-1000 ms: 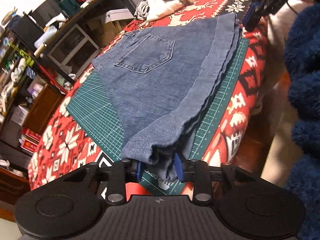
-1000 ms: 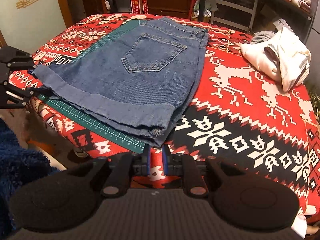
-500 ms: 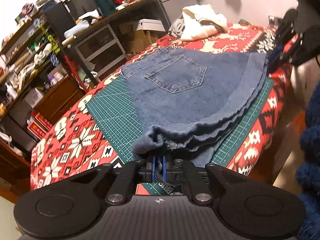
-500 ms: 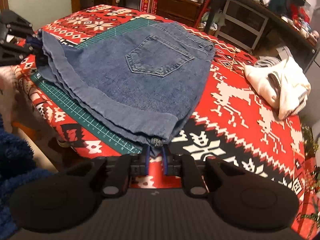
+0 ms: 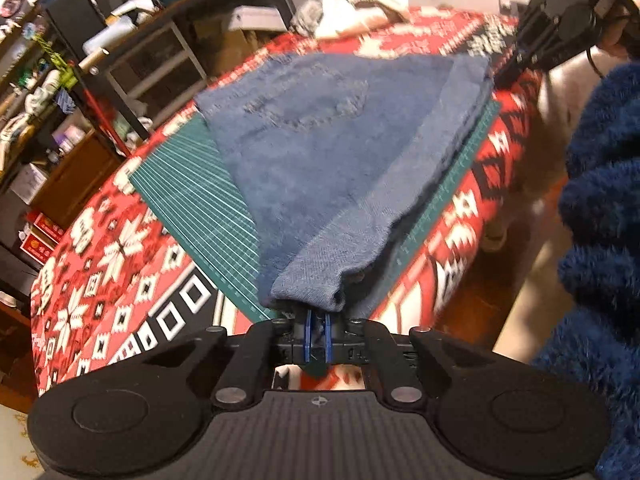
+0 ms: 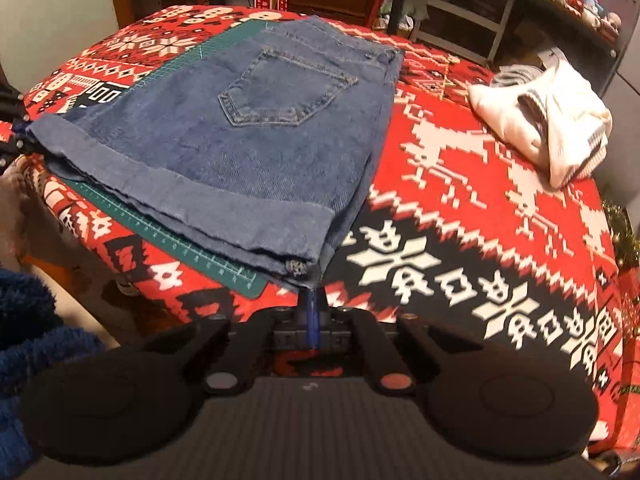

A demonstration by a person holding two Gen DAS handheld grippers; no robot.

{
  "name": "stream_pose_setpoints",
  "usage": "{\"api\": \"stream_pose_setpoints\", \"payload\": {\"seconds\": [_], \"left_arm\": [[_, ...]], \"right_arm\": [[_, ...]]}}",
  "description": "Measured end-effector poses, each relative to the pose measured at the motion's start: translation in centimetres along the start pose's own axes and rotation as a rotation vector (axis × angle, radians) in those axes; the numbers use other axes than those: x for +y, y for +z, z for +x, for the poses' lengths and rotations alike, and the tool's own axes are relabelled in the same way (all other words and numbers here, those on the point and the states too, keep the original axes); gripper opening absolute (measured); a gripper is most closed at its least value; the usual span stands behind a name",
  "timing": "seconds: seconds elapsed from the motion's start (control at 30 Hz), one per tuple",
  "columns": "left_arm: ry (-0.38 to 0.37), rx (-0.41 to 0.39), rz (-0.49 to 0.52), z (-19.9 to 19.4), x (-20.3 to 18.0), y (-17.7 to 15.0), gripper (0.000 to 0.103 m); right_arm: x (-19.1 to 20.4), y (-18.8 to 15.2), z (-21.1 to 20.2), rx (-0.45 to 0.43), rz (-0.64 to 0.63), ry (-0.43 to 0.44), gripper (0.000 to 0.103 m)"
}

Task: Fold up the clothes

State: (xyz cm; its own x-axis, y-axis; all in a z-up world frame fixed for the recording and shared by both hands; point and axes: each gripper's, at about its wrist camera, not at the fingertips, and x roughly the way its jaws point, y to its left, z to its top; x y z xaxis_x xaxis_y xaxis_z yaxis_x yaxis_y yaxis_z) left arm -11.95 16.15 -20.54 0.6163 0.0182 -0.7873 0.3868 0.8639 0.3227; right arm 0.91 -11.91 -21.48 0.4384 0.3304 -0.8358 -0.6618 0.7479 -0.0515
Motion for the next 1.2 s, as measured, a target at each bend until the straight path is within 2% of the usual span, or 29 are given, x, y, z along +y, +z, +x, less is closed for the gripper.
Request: {"api": "stream_pose_setpoints", "payload": {"seconds": [0.2, 0.27, 0.3, 0.37, 0.4, 0.43, 0.5, 0.53, 0.6, 0.67, 0.7, 0.73, 0.8, 0.83, 0.9, 1.0, 1.2], "left_arm": [[-0.066, 0.057, -0.054, -1.2, 1.4, -0.9, 0.011], [-0.099, 0.053, -0.112, -2.0, 2.2, -1.5, 0.011], [-0.127, 0.035, -0.176, -2.5, 2.9, -1.6, 0.012], [-0.183, -0.002, -0.306, -3.4, 4.5, -1.9, 0.024], [-0.214, -0.031, -0.392, -3.8, 5.5, -2.0, 0.035], [-0.243, -0.06, -0.472, -4.2, 6.4, -2.2, 0.039], [-0.297, -0.103, -0.617, -4.3, 7.8, -2.2, 0.044], [-0.321, -0.107, -0.677, -4.1, 8.3, -2.2, 0.05], [-0.367, -0.09, -0.803, -3.1, 9.2, -2.0, 0.053], [-0.385, -0.046, -0.88, -1.8, 9.6, -1.9, 0.049], [-0.392, -0.024, -0.915, -1.1, 9.8, -1.8, 0.04], [-0.389, -0.001, -0.908, -0.7, 9.5, -1.6, 0.032], [-0.372, 0.048, -0.897, 0.2, 8.9, -1.1, 0.029], [-0.373, 0.062, -0.905, 0.5, 8.7, -1.0, 0.019], [-0.382, 0.058, -0.917, 0.7, 8.8, -1.1, 0.008], [-0.372, 0.041, -0.933, -0.1, 9.2, -0.7, 0.006], [-0.338, -0.079, -0.969, -2.2, 11.1, 0.7, 0.005]], "right_arm": [[-3.2, -0.5, -1.9, -0.048, 0.168, 0.075, 0.001], [-4.4, -0.3, -2.6, -0.082, 0.246, 0.112, 0.004], [-4.9, -0.1, -2.8, -0.098, 0.284, 0.132, 0.007], [-5.8, 0.2, -3.1, -0.124, 0.355, 0.172, 0.009], [-6.1, 0.5, -3.1, -0.133, 0.384, 0.191, 0.01], [-6.4, 0.7, -3.0, -0.139, 0.409, 0.206, 0.012], [-6.8, 1.1, -2.8, -0.142, 0.45, 0.231, 0.023], [-6.9, 1.3, -2.6, -0.142, 0.463, 0.236, 0.024], [-6.9, 1.6, -2.3, -0.14, 0.482, 0.239, 0.025], [-7.1, 1.8, -1.7, -0.127, 0.505, 0.244, 0.025], [-7.2, 1.8, -1.3, -0.118, 0.513, 0.246, 0.026], [-7.2, 1.9, -0.9, -0.107, 0.521, 0.249, 0.026], [-7.3, 1.8, -0.1, -0.085, 0.537, 0.263, 0.026], [-7.2, 1.7, 0.2, -0.075, 0.536, 0.27, 0.025], [-6.9, 1.7, 0.5, -0.061, 0.521, 0.271, 0.007], [-6.5, 2.2, -0.4, -0.091, 0.488, 0.263, 0.006], [-7.9, 4.1, -2.3, -0.188, 0.542, 0.289, 0.006]]}}
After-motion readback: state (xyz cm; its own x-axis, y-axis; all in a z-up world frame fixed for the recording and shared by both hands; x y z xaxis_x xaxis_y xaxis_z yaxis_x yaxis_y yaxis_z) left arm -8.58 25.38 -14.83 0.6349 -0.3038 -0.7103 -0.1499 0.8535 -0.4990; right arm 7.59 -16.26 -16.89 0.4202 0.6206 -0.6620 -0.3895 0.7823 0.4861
